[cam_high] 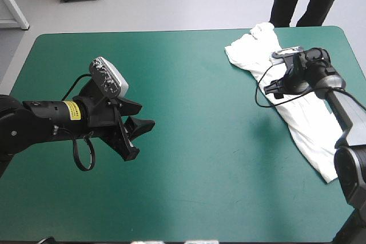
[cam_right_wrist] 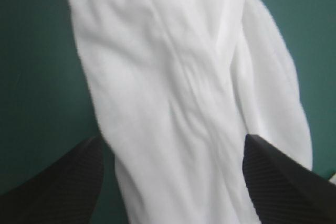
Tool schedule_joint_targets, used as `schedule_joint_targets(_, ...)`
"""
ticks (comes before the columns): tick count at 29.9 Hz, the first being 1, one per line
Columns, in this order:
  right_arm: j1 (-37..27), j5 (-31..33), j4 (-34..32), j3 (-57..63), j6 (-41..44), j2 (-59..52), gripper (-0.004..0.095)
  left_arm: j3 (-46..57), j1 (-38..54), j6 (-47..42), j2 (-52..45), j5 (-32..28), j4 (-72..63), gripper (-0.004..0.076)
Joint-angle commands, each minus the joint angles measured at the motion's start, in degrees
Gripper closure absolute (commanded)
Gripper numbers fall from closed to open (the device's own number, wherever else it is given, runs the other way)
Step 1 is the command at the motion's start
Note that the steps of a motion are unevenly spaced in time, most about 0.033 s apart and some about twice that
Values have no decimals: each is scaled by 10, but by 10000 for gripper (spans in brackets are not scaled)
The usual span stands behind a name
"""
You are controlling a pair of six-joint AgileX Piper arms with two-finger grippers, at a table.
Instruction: Fold the cloth
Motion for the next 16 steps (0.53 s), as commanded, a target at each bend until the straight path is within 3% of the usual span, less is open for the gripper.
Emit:
schedule_joint_targets(1, -32, -21, 28, -67, -15, -2, 206, -16, -4, -18, -9, -25, -13, 349)
schedule_joint_targets(16, -70, -5, 136, -141, -73, 121, 208, -16, -4, -46, -5, -28, -11, 349)
